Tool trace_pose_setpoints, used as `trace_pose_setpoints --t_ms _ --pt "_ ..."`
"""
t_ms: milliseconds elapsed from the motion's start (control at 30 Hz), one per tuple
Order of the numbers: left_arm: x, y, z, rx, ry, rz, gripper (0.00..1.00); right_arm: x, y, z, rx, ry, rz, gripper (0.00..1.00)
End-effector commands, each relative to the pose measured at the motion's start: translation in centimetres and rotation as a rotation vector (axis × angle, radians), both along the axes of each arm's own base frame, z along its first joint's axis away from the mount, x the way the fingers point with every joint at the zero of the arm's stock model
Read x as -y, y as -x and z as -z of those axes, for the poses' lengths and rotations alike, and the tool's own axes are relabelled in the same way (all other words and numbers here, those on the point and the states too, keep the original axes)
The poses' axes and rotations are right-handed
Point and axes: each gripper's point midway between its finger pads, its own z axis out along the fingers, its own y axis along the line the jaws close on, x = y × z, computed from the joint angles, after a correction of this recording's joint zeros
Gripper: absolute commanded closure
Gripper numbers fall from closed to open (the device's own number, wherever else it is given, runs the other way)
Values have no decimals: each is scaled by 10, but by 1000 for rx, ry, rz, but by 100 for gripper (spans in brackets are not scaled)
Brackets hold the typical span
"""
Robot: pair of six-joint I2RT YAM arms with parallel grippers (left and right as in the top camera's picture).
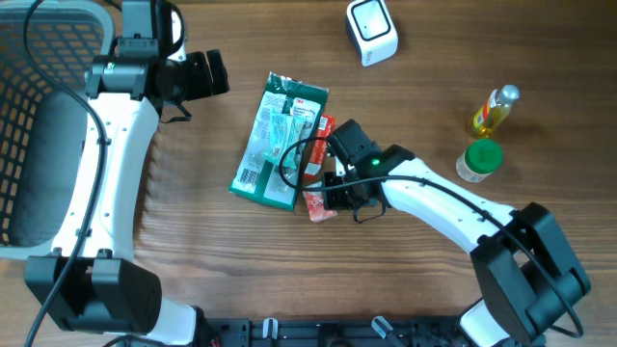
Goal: Scan the item barcode
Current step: 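Lower the right gripper and grasp the Kleenex tissue pack, then lift the tissue pack and carry it toward the scanner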
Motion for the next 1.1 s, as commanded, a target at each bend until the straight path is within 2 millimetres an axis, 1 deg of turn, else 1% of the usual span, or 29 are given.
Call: trace_pose_setpoints --t_ms 0,67,100,167,233,300,400,433,467,500,533,700,833,933,1067 --pt "0 -1 2 -3 2 9 0 -8 3 -11 -1 -65 -55 94" --pt "0 -1 2 -3 2 8 0 -20 4 -24 -6 -141 -114 90" --pt "0 -1 2 -3 2 8 0 -23 2 -30 -8 -162 -112 87" --pt "0 -1 2 -3 2 9 0 -21 0 -34 -4 -169 -100 84" --pt "0 -1 2 -3 2 8 0 -18 0 -33 -11 -160 -92 80" --pt "0 -1 2 -3 2 8 0 -15 2 -30 -18 -140 -87 70" --pt "0 -1 2 -3 2 8 0 -11 8 -26 -45 -123 -85 69" --pt "0 -1 2 -3 2 8 0 -7 8 -22 -42 -102 -74 65" --pt "0 -1 2 -3 2 9 0 -2 7 -18 -39 -74 -49 64" --pt "0 -1 2 -3 2 8 0 11 5 -8 -37 -6 19 61" --pt "0 -1 2 -3 2 8 0 14 6 -4 -42 9 41 61" --pt "0 -1 2 -3 2 8 0 15 7 1 -45 7 50 62" --pt "0 -1 2 -3 2 8 0 8 10 5 -46 -44 39 62" --pt "0 -1 2 -3 2 9 0 9 11 11 -43 -48 38 63" --pt "0 -1 2 -3 2 9 0 5 8 14 -20 -74 35 64"
